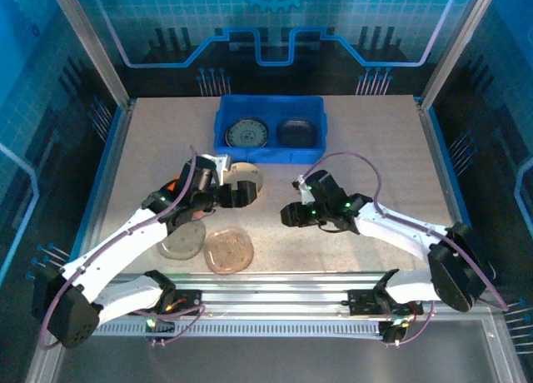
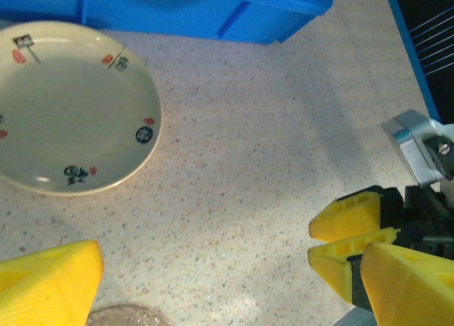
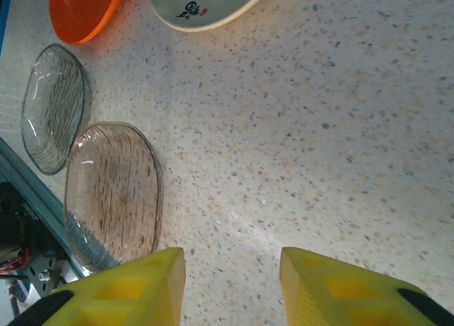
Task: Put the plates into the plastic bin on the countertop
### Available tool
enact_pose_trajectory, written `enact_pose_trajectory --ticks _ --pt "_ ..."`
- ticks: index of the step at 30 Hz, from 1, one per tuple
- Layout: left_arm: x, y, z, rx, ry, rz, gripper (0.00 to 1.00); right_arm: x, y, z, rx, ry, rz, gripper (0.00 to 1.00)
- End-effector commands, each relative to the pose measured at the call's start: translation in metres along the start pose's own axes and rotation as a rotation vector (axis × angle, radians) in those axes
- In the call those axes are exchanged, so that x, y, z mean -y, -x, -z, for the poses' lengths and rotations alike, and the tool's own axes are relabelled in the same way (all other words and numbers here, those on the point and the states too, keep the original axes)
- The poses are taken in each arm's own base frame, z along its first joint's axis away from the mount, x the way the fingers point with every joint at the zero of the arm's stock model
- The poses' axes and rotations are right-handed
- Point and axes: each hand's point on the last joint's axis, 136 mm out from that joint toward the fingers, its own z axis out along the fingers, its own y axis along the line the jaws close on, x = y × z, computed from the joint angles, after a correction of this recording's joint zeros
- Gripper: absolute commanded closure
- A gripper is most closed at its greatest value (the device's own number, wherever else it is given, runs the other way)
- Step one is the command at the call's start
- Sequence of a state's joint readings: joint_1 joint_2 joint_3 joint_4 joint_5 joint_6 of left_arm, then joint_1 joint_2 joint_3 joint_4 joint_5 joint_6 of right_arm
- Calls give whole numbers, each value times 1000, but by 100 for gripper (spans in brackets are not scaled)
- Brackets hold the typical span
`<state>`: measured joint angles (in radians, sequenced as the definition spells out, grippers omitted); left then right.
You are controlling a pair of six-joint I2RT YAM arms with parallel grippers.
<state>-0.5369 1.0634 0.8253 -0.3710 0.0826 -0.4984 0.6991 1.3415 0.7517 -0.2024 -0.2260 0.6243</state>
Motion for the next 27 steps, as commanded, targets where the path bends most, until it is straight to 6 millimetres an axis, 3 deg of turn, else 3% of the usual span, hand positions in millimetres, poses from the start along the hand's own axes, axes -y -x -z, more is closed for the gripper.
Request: enact_pose_trajectory --ticks 1,9,17,27 --pt "-13 -21 7 -44 37 45 6 -20 2 -9 -25 72 30 63" --pt "-23 -45 8 -68 21 131 6 -39 -12 -42 -146 235 -31 65" --pt "-34 -61 8 -79 33 169 6 -55 -28 -72 -258 284 -43 65" --pt "-42 -67 7 -69 53 187 6 -57 -36 -92 -354 282 -59 67"
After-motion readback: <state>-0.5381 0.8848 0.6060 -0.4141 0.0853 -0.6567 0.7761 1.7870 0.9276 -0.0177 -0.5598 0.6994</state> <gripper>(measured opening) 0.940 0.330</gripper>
